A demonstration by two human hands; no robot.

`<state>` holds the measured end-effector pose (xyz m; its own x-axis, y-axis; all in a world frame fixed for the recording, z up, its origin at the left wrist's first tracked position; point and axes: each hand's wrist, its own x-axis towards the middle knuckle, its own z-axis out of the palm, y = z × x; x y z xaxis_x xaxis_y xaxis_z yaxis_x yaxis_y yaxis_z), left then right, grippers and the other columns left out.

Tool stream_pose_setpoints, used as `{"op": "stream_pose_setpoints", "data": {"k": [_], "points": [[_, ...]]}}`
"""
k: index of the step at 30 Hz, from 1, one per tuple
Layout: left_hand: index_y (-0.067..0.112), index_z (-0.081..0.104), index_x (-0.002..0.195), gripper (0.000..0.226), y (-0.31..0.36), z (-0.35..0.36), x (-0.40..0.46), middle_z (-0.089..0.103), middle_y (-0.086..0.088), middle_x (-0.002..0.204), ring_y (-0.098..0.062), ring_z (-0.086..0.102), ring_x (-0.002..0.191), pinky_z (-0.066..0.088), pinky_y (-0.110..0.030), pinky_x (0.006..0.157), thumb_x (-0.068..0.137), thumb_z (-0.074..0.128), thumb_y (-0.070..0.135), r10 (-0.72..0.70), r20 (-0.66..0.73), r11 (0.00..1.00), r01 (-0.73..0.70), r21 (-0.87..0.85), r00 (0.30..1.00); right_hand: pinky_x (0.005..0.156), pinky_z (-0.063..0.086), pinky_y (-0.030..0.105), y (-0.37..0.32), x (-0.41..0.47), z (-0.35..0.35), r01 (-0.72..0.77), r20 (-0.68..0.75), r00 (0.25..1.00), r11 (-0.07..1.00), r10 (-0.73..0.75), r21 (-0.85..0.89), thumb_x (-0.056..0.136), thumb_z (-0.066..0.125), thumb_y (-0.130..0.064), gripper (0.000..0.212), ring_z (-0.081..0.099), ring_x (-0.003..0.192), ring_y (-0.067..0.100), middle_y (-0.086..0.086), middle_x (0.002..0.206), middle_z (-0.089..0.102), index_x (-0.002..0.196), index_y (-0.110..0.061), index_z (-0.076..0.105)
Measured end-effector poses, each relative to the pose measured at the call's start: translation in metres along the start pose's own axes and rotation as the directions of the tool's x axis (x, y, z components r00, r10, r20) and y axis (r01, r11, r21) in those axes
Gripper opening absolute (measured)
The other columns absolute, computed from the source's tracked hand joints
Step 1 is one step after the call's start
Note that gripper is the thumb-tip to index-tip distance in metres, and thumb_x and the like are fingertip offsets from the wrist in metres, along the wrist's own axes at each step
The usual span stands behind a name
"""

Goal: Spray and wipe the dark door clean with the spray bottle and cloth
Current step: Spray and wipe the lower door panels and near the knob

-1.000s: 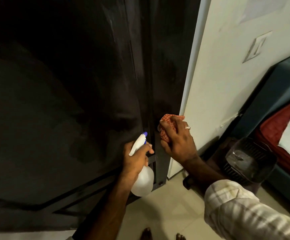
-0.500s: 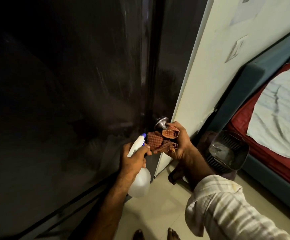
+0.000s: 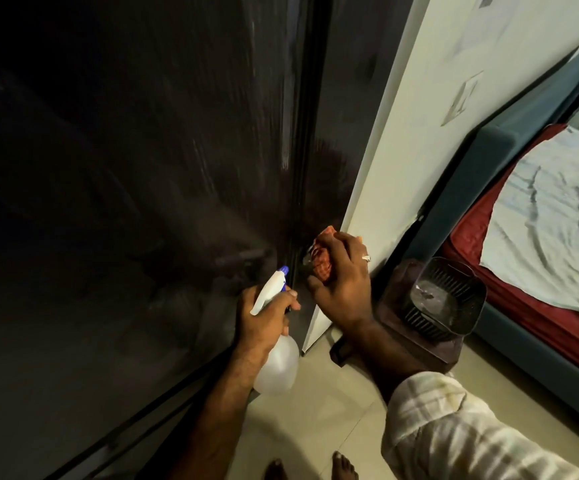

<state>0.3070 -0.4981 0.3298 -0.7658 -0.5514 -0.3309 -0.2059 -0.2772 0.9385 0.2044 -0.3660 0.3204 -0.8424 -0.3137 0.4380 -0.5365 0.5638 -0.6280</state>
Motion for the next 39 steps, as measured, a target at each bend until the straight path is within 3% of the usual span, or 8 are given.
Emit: {"op": "stream_pose_setpoints", "data": {"k": [7, 13, 16, 22, 26, 30, 34, 39], "points": [[0.008, 0.064, 0.112, 0.022, 0.006, -0.005, 0.008, 0.076, -0.006, 0.073, -0.015, 0.051, 0.045, 0.045, -0.026, 0.044, 0.093, 0.075, 0.007, 0.022, -0.008, 1.000, -0.022, 0.012, 1.000, 0.105, 0.041, 0.061, 0.033, 0.013, -0.020, 0.635, 0.477, 0.762, 0.653, -0.439, -0.414, 0.091, 0.059, -0.029, 0.061, 0.043, 0.139, 0.042, 0.005, 0.162, 0.044, 0.152, -0.028, 0.056], [0.013, 0.065, 0.104, 0.016, 0.008, -0.008, 0.008, 0.074, 0.001, 0.067, -0.021, 0.053, 0.053, 0.047, -0.026, 0.045, 0.093, 0.074, 0.005, 0.020, -0.017, 0.999, -0.020, 0.025, 1.000, 0.104, 0.043, 0.068, 0.026, 0.050, -0.038, 0.926, 0.745, 0.373, 0.167, -0.554, -0.340, 0.088, 0.070, -0.018, 0.053, 0.042, 0.138, 0.040, 0.001, 0.150, 0.053, 0.140, -0.029, 0.066], [0.009, 0.066, 0.105, 0.015, 0.010, -0.010, 0.008, 0.075, -0.001, 0.069, -0.022, 0.052, 0.054, 0.047, -0.026, 0.045, 0.093, 0.073, 0.004, 0.026, -0.007, 0.999, -0.026, 0.030, 1.000, 0.102, 0.045, 0.063, 0.028, 0.061, -0.039, 0.933, 0.732, 0.353, 0.161, -0.582, -0.322, 0.093, 0.061, -0.018, 0.050, 0.046, 0.133, 0.042, 0.004, 0.152, 0.050, 0.142, -0.027, 0.061], [0.013, 0.062, 0.103, 0.020, 0.010, -0.013, 0.007, 0.075, -0.005, 0.073, -0.020, 0.051, 0.050, 0.043, -0.027, 0.045, 0.092, 0.073, 0.000, 0.013, -0.009, 1.000, -0.013, 0.000, 1.000, 0.095, 0.051, 0.053, 0.032, 0.025, -0.012, 0.524, 0.292, 0.844, 0.808, -0.450, -0.268, 0.094, 0.065, -0.039, 0.057, 0.050, 0.125, 0.043, 0.018, 0.148, 0.047, 0.148, -0.022, 0.059], [0.009, 0.062, 0.108, 0.021, 0.010, -0.012, 0.006, 0.075, -0.004, 0.071, -0.023, 0.051, 0.052, 0.041, -0.027, 0.045, 0.091, 0.073, 0.001, -0.008, -0.014, 1.000, 0.008, 0.005, 1.000, 0.097, 0.051, 0.026, 0.005, 0.015, 0.012, -0.052, -0.041, 0.997, 0.978, 0.062, 0.204, 0.082, 0.074, -0.032, 0.053, 0.059, 0.114, 0.018, 0.005, 0.129, 0.059, 0.131, -0.015, 0.063], [-0.005, 0.065, 0.113, 0.024, 0.012, -0.012, 0.006, 0.075, -0.007, 0.073, -0.024, 0.050, 0.052, 0.041, -0.027, 0.043, 0.091, 0.072, 0.003, -0.001, -0.002, 1.000, 0.001, 0.014, 1.000, 0.086, 0.065, 0.048, 0.000, 0.033, 0.016, -0.591, 0.167, 0.720, 0.469, 0.674, 0.656, 0.086, 0.074, -0.035, 0.037, 0.077, 0.098, 0.032, 0.010, 0.106, 0.079, 0.119, -0.018, 0.073], [0.002, 0.066, 0.102, 0.012, 0.018, -0.008, 0.003, 0.075, -0.005, 0.072, -0.025, 0.050, 0.053, 0.041, -0.027, 0.045, 0.091, 0.071, 0.000, 0.023, 0.013, 1.000, -0.023, 0.010, 1.000, 0.093, 0.061, 0.044, 0.000, 0.033, 0.002, -0.727, 0.685, 0.491, -0.180, 0.539, 0.663, 0.093, 0.065, -0.041, 0.056, 0.069, 0.115, 0.037, 0.025, 0.127, 0.072, 0.134, -0.004, 0.068], [0.020, 0.059, 0.099, 0.023, 0.018, -0.003, -0.001, 0.076, -0.005, 0.074, -0.022, 0.051, 0.051, 0.045, -0.029, 0.049, 0.091, 0.073, 0.003, 0.036, 0.021, 0.999, -0.036, 0.019, 0.999, 0.101, 0.058, 0.048, -0.003, 0.036, -0.004, -0.746, 0.708, 0.486, -0.178, 0.513, 0.641, 0.093, 0.062, -0.042, 0.055, 0.071, 0.111, 0.035, 0.022, 0.123, 0.074, 0.135, -0.006, 0.068]]}}
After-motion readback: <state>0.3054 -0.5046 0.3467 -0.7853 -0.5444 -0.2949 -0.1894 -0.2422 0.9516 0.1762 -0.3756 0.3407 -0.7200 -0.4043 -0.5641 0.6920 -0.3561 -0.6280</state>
